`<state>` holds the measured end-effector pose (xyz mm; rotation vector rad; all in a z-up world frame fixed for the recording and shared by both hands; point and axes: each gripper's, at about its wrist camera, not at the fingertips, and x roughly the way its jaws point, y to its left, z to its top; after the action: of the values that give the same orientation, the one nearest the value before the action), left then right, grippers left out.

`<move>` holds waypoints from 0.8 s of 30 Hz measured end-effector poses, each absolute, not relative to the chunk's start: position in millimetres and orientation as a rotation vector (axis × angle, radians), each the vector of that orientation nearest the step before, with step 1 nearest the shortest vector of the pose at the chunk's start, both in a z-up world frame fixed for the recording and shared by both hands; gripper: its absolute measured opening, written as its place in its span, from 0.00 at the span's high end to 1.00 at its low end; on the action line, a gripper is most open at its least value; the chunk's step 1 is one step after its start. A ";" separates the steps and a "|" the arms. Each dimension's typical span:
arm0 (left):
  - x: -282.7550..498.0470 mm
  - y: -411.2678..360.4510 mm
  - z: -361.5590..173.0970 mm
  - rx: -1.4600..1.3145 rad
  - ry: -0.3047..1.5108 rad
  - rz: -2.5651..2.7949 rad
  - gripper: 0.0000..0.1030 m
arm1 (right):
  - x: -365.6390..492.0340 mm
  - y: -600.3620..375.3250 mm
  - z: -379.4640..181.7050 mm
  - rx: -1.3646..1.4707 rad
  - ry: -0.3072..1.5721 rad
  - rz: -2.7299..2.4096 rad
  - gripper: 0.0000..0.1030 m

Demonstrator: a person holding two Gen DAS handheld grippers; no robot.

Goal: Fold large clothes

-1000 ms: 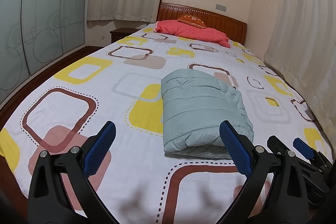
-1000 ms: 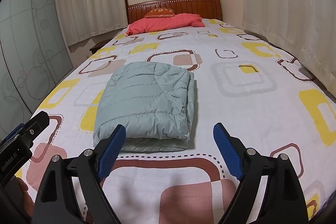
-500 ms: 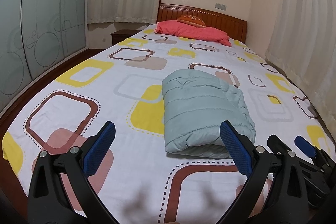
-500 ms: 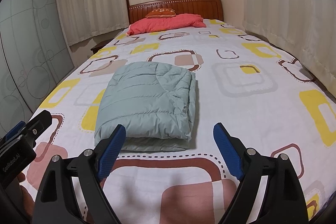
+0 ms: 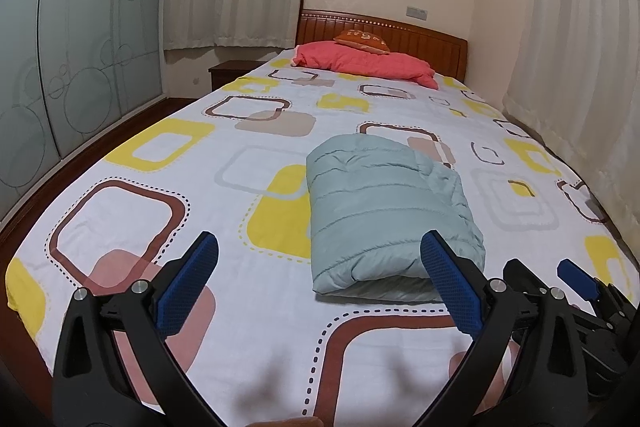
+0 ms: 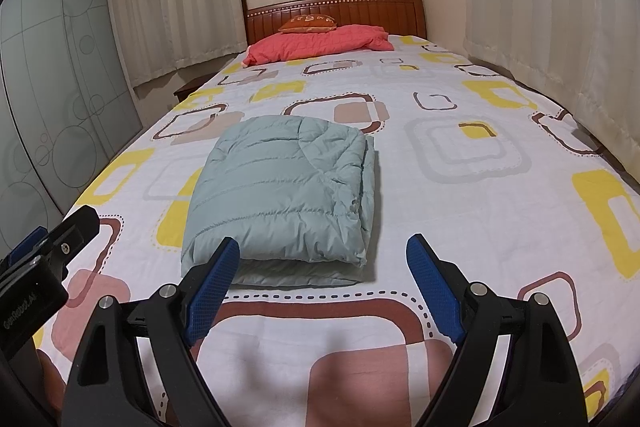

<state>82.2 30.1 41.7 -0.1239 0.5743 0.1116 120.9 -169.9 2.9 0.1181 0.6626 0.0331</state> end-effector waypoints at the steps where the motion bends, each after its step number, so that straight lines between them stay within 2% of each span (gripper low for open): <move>1: 82.1 29.3 41.8 -0.121 0.572 0.109 0.02 | 121.0 -169.5 2.8 0.118 0.663 0.033 0.18; 24: 86.5 30.7 39.2 -0.162 0.575 0.098 0.02 | 119.0 -166.5 -1.1 0.117 0.672 0.044 0.18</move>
<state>86.5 30.7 39.2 -0.1624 0.5750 0.0976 119.0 -166.5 -1.1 0.1167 0.6716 0.0437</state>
